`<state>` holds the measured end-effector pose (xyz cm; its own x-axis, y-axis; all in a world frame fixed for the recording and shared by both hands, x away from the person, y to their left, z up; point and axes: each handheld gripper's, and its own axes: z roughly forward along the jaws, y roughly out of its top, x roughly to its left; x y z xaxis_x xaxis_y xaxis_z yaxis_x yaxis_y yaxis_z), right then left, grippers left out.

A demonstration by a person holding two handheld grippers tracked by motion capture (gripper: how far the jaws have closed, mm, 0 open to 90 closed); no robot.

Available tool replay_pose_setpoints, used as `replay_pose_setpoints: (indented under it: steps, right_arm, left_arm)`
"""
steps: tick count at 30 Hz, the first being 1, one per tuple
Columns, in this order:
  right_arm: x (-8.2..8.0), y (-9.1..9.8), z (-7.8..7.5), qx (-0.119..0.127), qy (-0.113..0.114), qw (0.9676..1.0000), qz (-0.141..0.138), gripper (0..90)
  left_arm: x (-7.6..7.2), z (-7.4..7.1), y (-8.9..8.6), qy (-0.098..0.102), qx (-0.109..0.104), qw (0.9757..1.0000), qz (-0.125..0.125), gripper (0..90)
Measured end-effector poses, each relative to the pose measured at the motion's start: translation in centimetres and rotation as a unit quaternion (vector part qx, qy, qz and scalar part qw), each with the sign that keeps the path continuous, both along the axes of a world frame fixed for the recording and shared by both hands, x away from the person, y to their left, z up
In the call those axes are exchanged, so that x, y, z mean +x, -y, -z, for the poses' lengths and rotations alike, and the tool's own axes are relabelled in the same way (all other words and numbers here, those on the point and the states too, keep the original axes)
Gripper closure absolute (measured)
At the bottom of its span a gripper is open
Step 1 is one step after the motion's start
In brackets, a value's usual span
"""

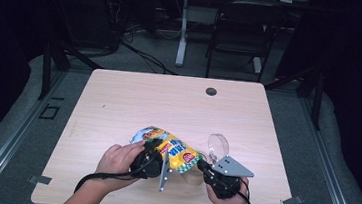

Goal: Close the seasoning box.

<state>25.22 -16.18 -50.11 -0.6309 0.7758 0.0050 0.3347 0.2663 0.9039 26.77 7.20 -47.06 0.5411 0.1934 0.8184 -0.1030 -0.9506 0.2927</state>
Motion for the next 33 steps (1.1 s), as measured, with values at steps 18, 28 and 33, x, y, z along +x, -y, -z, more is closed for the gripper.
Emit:
replay_pose_setpoints:
  steps: [18,28,33]
  right_arm:
    - [0.0,-0.5,-0.2,-0.002,0.009,1.0000,-0.003,89.8]
    - [0.1,-0.8,-0.1,-0.003,0.011,0.9999,-0.008,89.7]
    - [0.1,-0.9,-0.1,-0.003,0.012,0.9999,-0.008,89.6]
  left_arm:
    - [0.3,1.8,-1.3,-0.061,-0.057,0.9965,-0.009,82.0]
    - [0.7,2.7,-2.1,-0.093,-0.100,0.9905,-0.013,82.9]
    - [0.9,3.0,-2.2,-0.104,-0.107,0.9886,-0.014,82.9]
